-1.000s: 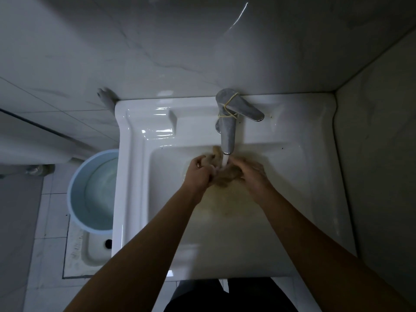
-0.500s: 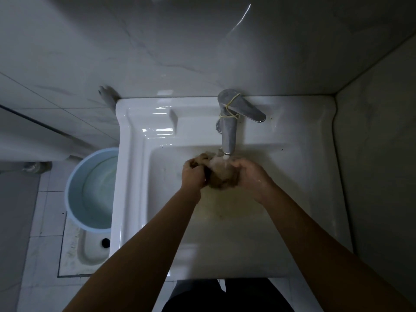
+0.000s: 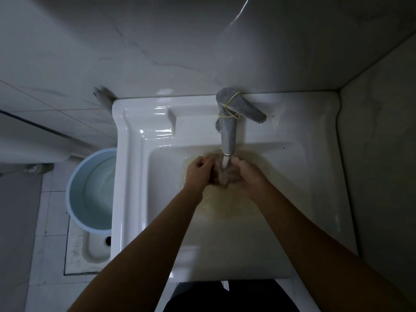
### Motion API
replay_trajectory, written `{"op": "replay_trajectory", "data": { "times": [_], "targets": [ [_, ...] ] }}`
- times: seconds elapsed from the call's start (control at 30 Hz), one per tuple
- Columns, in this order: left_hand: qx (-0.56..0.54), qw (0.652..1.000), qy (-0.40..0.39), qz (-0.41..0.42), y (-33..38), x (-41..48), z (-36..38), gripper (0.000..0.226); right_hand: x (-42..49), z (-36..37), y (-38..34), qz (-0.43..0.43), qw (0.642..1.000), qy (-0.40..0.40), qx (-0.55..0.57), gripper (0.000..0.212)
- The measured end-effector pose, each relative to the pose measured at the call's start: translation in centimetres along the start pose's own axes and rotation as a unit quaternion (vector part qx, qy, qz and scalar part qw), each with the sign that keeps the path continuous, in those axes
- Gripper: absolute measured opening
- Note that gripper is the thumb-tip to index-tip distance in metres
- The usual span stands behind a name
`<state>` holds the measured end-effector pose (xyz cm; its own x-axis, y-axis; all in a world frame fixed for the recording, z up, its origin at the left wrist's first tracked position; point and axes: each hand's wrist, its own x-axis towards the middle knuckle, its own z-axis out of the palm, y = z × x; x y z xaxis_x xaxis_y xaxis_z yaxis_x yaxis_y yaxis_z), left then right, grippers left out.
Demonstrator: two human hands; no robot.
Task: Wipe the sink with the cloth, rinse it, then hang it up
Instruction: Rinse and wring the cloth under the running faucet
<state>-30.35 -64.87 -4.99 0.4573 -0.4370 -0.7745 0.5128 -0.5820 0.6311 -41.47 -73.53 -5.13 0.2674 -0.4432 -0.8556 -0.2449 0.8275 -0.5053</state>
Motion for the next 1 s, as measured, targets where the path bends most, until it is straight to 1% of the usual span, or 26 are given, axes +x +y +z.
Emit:
{"op": "replay_trajectory", "data": {
  "times": [0.03,0.07,0.1,0.17,0.2,0.23,0.27,0.33,0.37,0.4,0.47,0.53,0.57,0.6,0.67,0.73,0.83,0.9,0.93,1.0],
  "targets": [
    [0.009,1.000,0.021,0.007,0.0,0.0,0.0,0.033,-0.2,0.0,-0.1,-0.004,1.000,-0.007,0.012,0.023],
    [0.017,1.000,0.024,0.012,0.1,-0.1,0.0,0.032,-0.5,0.2,-0.3,-0.008,1.000,-0.013,0.022,0.020],
    [0.033,0.999,0.018,0.017,0.2,-0.2,0.2,0.031,-0.6,0.4,-0.3,-0.009,0.999,-0.010,0.031,0.018],
    [0.064,0.998,0.001,0.028,0.0,-0.2,0.9,0.028,-0.6,0.9,-0.1,0.001,0.999,0.007,0.045,0.020],
    [0.055,0.998,-0.006,0.029,0.0,-0.5,1.3,0.027,-0.5,1.1,0.0,-0.009,0.999,0.022,0.028,0.021],
    [0.039,0.999,-0.011,0.027,0.0,-0.8,1.6,0.027,-0.3,1.3,0.2,-0.038,0.998,0.036,-0.019,0.021],
    [0.026,0.999,-0.018,0.028,0.0,-1.1,1.9,0.028,-0.1,1.4,0.3,-0.081,0.991,0.046,-0.098,0.020],
    [0.021,0.999,-0.024,0.040,-0.2,-1.2,2.5,0.028,0.0,1.7,0.9,-0.154,0.957,0.061,-0.237,0.023],
    [0.023,0.999,-0.016,0.046,-0.3,-1.1,2.6,0.028,0.0,1.9,1.2,-0.166,0.946,0.066,-0.270,0.026],
    [0.036,0.998,0.003,0.045,-0.2,-1.1,2.6,0.030,-0.1,2.2,1.3,-0.165,0.942,0.070,-0.283,0.030],
    [0.058,0.996,0.039,0.054,-0.2,-0.8,2.6,0.034,-0.1,2.6,1.8,-0.151,0.943,0.074,-0.286,0.037],
    [0.058,0.996,0.039,0.059,-0.1,-0.8,2.4,0.027,0.2,2.5,2.0,-0.136,0.956,0.072,-0.248,0.040],
    [0.062,0.996,0.033,0.064,-0.2,-0.7,2.3,0.020,0.1,2.5,2.0,-0.127,0.960,0.072,-0.240,0.039],
    [0.070,0.995,0.027,0.061,-0.1,-0.8,2.2,0.018,0.0,2.4,1.9,-0.123,0.959,0.069,-0.246,0.035],
    [0.051,0.998,0.033,0.034,0.0,-0.9,2.3,0.016,0.0,2.3,2.1,-0.121,0.951,0.038,-0.283,0.029],
    [0.025,0.998,0.053,0.020,-0.2,-0.8,2.4,0.029,-0.1,2.4,2.2,-0.125,0.940,0.032,-0.317,0.035],
    [0.025,0.996,0.079,0.018,-0.6,-1.0,2.7,0.042,-0.5,2.8,2.0,-0.120,0.942,0.058,-0.307,0.044],
    [0.043,0.995,0.084,0.031,-1.0,-1.0,2.5,0.048,-0.4,2.8,1.7,-0.148,0.918,0.078,-0.359,0.035],
    [0.040,0.995,0.085,0.029,-1.1,-0.9,2.3,0.045,-0.6,2.7,1.6,-0.154,0.919,0.098,-0.350,0.032],
    [0.072,0.996,0.046,0.011,-0.9,-0.5,1.7,0.028,-0.8,2.2,1.4,-0.165,0.935,0.094,-0.299,0.034]
  ]
}}
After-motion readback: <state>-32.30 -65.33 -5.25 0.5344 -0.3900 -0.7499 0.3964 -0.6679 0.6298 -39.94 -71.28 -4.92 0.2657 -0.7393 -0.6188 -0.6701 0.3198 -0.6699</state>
